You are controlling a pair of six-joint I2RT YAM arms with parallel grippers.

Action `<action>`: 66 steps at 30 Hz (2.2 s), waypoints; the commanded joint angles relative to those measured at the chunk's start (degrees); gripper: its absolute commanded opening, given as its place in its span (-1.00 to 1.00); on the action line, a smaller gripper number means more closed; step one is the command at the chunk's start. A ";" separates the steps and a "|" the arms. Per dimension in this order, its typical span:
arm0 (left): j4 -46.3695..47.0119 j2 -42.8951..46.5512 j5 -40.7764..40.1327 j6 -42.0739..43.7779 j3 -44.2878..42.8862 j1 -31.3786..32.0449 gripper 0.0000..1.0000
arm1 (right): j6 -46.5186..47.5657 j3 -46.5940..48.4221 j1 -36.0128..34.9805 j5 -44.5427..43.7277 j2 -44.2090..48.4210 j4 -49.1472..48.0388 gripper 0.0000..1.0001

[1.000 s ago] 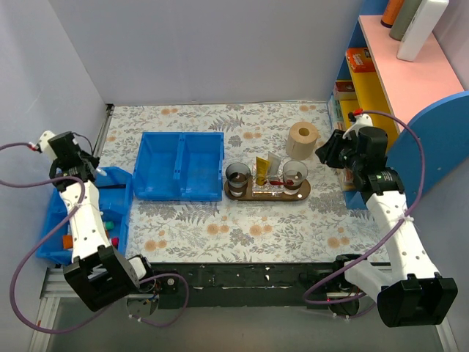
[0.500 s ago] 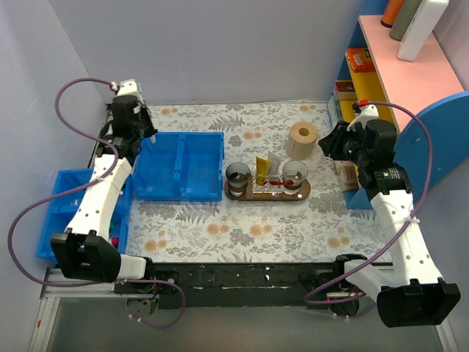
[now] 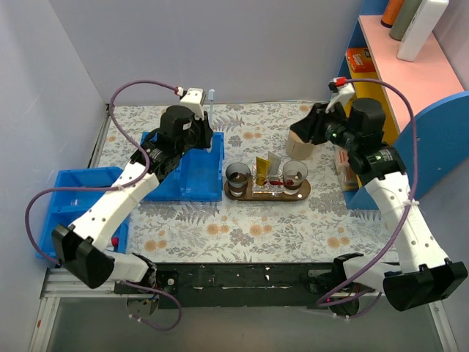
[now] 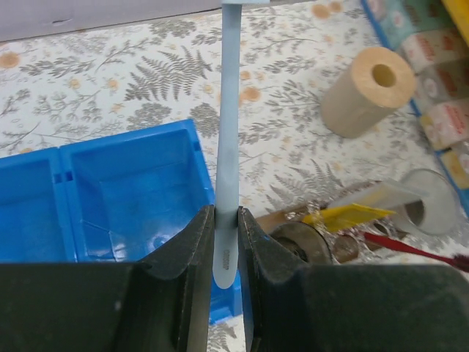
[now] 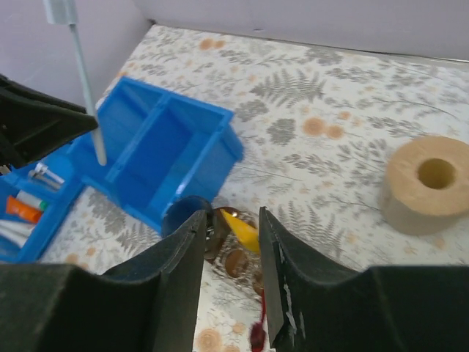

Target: Prepare toiletry sets of a toothbrush and toothpaste on the tray

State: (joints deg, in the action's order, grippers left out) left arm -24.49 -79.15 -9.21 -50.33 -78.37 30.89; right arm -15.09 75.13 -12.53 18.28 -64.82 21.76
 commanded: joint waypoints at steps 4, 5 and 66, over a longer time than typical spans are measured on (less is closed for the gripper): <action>2.17 11.82 12.71 -3.62 9.97 4.08 -1.00 | -2.31 1.78 -13.03 0.61 -0.85 -7.50 -0.07; 3.04 13.31 14.56 -4.51 11.82 4.26 -1.00 | -2.75 -0.23 -13.56 1.57 -0.14 -8.83 -0.05; 24.23 24.84 63.79 -14.10 36.97 7.69 -1.00 | -8.55 -15.72 -23.41 31.81 5.75 -21.14 -0.38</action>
State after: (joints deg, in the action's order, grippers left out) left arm -2.13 -54.61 52.97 -64.20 -41.67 38.37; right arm -21.04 60.62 -35.55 48.29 -61.47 6.92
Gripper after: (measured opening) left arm 0.158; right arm 0.327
